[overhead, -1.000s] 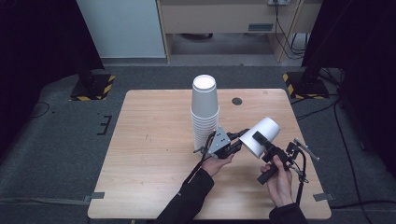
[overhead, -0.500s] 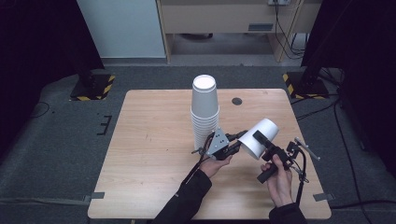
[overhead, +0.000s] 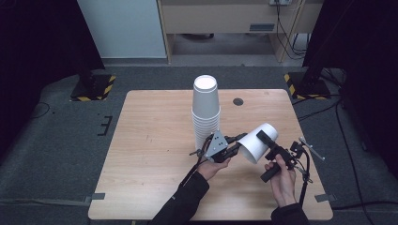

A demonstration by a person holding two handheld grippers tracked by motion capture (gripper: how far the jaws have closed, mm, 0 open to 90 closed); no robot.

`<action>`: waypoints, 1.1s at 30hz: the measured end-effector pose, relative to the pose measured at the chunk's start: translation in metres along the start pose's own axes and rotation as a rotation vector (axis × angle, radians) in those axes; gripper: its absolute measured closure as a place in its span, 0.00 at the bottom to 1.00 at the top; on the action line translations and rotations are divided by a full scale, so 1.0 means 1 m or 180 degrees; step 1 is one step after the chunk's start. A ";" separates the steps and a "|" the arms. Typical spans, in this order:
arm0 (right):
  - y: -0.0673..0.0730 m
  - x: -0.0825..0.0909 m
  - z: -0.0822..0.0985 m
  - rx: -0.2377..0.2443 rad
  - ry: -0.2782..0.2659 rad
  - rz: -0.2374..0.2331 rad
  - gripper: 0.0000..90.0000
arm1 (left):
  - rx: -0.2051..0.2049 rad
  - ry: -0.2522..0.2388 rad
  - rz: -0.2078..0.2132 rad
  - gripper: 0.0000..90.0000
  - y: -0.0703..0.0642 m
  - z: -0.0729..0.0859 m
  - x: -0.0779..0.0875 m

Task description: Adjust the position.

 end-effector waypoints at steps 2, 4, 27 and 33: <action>0.000 0.001 -0.002 0.0028 -0.0025 0.0015 0.11 | -0.0003 0.0006 0.0002 0.95 -0.001 -0.001 0.002; 0.000 0.001 -0.003 0.0070 -0.0038 0.0023 0.11 | -0.0013 0.0018 0.0006 0.95 -0.001 -0.001 0.003; -0.007 0.008 -0.017 0.0617 -0.0134 0.0287 0.13 | 0.0013 0.0196 0.0070 0.96 -0.002 -0.004 0.030; -0.009 0.014 -0.025 0.0716 -0.0198 0.0386 0.14 | 0.0043 0.0198 0.0087 0.97 -0.004 -0.009 0.039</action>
Point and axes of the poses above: each handheld gripper's, and its own axes: x roughly backward along the jaws, z roughly out of its underside, y roughly to its left, the point moved 4 cm from there along -x, roughly forward along the jaws, and after that the axes turned 3 degrees about y, right-handed, at the moved point
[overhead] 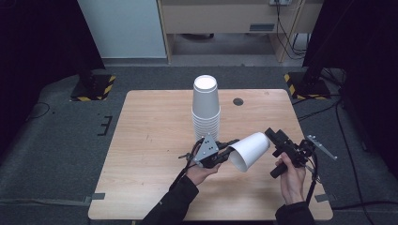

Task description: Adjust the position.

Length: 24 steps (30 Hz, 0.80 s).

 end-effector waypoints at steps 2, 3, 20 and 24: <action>-0.002 0.001 -0.002 0.0055 -0.0008 0.0046 0.14 | 0.0002 0.0000 -0.0009 0.97 0.000 -0.002 0.004; -0.002 0.002 -0.002 0.0076 -0.0003 0.0057 0.13 | 0.0018 0.0001 -0.0010 0.97 0.001 -0.003 0.006; -0.006 0.003 -0.004 0.0915 0.0311 0.0492 0.11 | 0.0015 0.0087 -0.0173 0.97 0.014 -0.007 0.037; -0.006 0.002 -0.003 0.1074 0.0380 0.0553 0.11 | 0.0025 0.0112 -0.0192 0.97 0.016 -0.005 0.043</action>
Point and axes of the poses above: each handheld gripper's, and its own axes: x roughly backward along the jaws, z roughly out of its underside, y roughly to its left, the point moved 4 cm from there along -x, roughly forward along the jaws, and after that the axes turned 3 degrees about y, right-handed, at the moved point
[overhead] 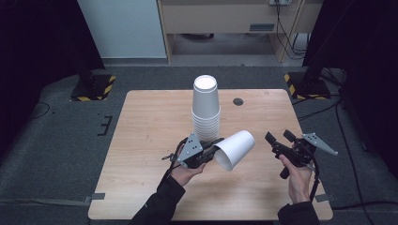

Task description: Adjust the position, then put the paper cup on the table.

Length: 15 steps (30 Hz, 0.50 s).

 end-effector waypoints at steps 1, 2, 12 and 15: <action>-0.001 0.000 0.000 0.0019 0.0009 0.0016 0.11 | 0.0009 0.0004 0.0001 0.97 0.000 0.001 0.001; -0.001 0.000 0.000 0.0038 0.0018 0.0042 0.11 | 0.0009 0.0004 0.0001 0.97 0.000 0.001 0.001; -0.007 0.003 0.004 0.0257 0.0139 0.0159 0.10 | 0.0078 0.0071 -0.0051 0.97 0.006 0.009 0.017; -0.007 0.002 0.004 0.0331 0.0181 0.0188 0.10 | 0.0102 0.0097 -0.0066 0.97 0.009 0.013 0.021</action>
Point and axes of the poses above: each handheld gripper's, and its own axes: x roughly backward along the jaws, z roughly out of its underside, y roughly to its left, the point moved 4 cm from there along -x, roughly forward along the jaws, and after that the axes turned 3 degrees about y, right-handed, at the moved point
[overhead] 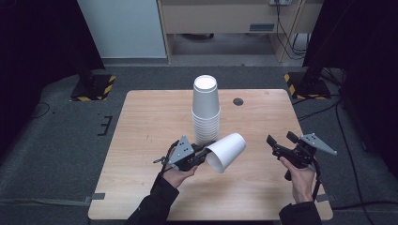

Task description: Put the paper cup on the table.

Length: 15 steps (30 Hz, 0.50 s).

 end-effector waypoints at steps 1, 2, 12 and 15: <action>0.000 0.000 0.001 -0.0003 0.0010 0.0005 0.10 | 0.0004 0.0013 -0.0004 0.97 0.001 0.001 0.001; 0.000 0.000 0.001 -0.0003 0.0010 0.0005 0.10 | 0.0004 0.0013 -0.0004 0.97 0.001 0.001 0.001; -0.006 -0.003 0.012 0.0172 0.0200 0.0067 0.09 | -0.0006 0.0119 -0.0091 0.97 0.007 0.002 0.025; -0.008 -0.004 0.016 0.0241 0.0269 0.0104 0.09 | -0.0004 0.0164 -0.0112 0.97 0.008 0.003 0.030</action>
Point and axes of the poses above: each handheld gripper's, and its own axes: x roughly backward along the jaws, z roughly out of its underside, y roughly to its left, the point moved 4 cm from there along -x, roughly forward along the jaws, and after that the axes turned 3 degrees about y, right-handed, at the moved point
